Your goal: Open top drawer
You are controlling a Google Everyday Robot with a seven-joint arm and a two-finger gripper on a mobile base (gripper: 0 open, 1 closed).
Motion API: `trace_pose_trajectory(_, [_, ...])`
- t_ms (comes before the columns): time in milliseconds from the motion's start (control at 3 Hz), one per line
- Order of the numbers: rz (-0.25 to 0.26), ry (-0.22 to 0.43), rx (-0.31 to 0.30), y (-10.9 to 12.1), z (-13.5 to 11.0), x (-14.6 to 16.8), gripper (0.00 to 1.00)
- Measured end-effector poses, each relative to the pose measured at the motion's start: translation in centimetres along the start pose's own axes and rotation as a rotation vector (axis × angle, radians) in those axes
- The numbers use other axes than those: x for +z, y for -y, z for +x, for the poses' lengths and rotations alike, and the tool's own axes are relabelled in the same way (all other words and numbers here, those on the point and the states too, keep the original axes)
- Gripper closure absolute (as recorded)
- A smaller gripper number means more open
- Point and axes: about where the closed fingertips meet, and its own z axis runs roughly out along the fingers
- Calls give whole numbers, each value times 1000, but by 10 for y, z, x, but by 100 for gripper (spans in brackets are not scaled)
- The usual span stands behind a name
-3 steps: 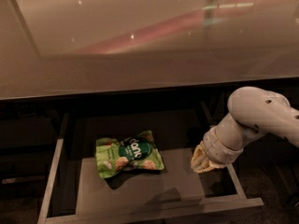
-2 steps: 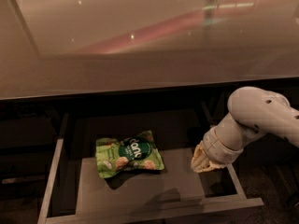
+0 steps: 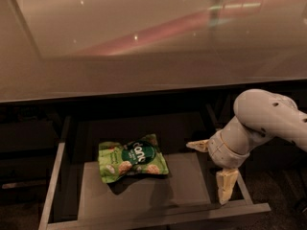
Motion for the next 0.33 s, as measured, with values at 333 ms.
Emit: trace_pose_trajectory(333, [0, 0, 0, 0, 0, 0, 0])
